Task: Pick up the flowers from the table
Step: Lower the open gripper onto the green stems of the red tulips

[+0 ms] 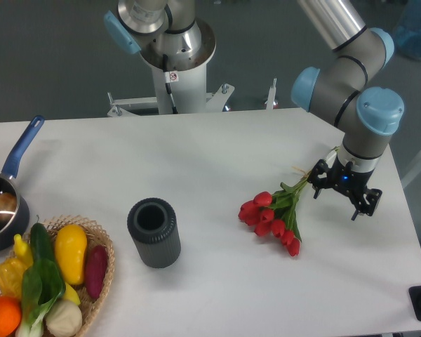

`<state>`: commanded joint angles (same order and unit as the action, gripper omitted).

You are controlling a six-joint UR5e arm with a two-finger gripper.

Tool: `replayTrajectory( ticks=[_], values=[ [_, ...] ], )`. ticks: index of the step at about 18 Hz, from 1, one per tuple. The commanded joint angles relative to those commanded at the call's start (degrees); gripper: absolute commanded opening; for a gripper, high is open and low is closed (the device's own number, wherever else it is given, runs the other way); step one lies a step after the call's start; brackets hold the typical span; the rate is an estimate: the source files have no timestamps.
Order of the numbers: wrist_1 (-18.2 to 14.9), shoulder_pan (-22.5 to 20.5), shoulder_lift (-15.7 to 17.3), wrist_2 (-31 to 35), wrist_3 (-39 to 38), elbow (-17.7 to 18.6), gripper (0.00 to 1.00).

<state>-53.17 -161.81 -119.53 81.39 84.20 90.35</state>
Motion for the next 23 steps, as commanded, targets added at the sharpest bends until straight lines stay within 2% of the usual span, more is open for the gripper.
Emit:
replayTrajectory(
  ticks=[6,8,10,14,23],
  values=[
    [0.00,0.44,0.61,0.00,-0.17,0.70,1.00],
    [0.00,0.26,1.75,0.00,-0.17,3.41,1.00],
    [0.00,0.17,5.00,0.09,-0.35,6.93,1.00],
    [-0.09,0.26,7.99,-0.18,-2.01,10.80,1.00],
    [-0.09,0.35,7.39,-2.99,-2.37,13.89,1.00]
  ],
)
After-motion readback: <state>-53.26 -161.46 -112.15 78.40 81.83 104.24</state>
